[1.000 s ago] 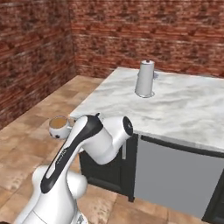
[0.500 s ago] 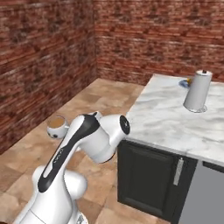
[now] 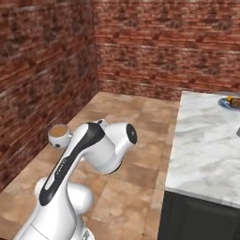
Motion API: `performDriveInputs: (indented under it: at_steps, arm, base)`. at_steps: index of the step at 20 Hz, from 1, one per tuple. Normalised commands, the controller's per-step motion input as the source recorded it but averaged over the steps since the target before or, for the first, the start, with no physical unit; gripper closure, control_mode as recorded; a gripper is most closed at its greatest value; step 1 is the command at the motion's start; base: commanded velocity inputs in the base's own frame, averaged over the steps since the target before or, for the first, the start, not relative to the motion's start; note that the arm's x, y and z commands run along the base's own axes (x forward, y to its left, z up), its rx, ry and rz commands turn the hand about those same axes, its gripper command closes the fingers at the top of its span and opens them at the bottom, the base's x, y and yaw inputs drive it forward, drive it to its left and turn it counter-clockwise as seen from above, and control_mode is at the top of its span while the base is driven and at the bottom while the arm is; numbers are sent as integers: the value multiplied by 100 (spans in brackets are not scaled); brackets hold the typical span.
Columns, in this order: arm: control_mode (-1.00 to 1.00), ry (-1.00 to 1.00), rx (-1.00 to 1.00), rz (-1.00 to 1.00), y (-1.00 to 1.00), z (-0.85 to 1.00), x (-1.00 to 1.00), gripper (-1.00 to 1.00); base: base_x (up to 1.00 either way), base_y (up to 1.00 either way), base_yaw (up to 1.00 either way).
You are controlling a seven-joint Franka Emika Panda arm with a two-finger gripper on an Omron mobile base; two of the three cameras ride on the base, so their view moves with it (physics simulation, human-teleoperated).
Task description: Pick up the brewed coffee from the coffee machine and place it next to the breakfast plate on the dining counter.
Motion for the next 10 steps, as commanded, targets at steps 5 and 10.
performDriveInputs:
  at_steps: [5,10]
  arm:
    - [100,0,0,0,0,0,0,100]
    - [100,0,0,0,0,0,0,100]
  base:
    - [100,100,-52]
    - [100,100,-56]
